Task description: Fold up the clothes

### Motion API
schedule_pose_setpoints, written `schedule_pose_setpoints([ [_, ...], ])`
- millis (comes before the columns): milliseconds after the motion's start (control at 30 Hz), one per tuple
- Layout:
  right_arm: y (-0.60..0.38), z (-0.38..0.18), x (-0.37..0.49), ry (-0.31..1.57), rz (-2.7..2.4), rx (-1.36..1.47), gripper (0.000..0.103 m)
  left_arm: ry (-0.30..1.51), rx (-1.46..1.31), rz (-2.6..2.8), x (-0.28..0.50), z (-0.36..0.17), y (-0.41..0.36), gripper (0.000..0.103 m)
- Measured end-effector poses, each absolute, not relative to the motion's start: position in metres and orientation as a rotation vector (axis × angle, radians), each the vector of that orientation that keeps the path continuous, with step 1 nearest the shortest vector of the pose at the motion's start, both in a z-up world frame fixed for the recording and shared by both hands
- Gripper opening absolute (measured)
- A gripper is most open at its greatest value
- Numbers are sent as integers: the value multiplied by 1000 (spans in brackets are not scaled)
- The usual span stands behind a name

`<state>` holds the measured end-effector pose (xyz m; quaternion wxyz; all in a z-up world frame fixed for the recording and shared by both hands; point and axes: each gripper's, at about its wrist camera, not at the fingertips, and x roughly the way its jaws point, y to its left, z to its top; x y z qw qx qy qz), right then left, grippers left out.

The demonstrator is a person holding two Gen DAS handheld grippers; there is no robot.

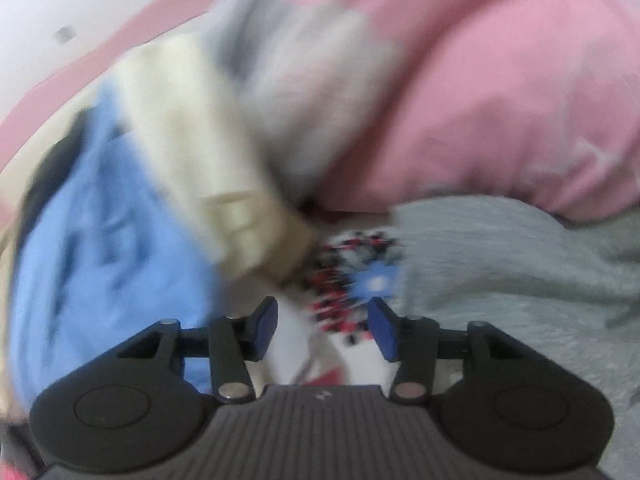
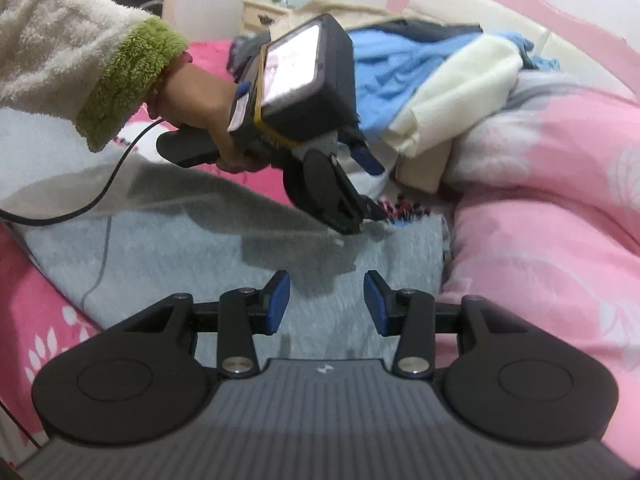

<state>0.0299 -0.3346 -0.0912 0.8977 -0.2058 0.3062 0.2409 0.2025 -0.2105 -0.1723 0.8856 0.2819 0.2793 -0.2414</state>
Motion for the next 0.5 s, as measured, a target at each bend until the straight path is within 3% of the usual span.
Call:
schedule_pose_setpoints([
  [100, -330, -89, 27, 603, 503, -430, 44, 622, 476, -420, 192, -150, -170, 58],
  [300, -323, -84, 19, 534, 526, -424, 64, 706, 291, -251, 149, -107, -69, 64],
  [433, -318, -77, 16, 513, 535, -377, 83, 753, 186, -56, 91, -80, 16, 65],
  [500, -314, -74, 16, 512, 545, -343, 87, 768, 94, 73, 61, -73, 62, 65],
])
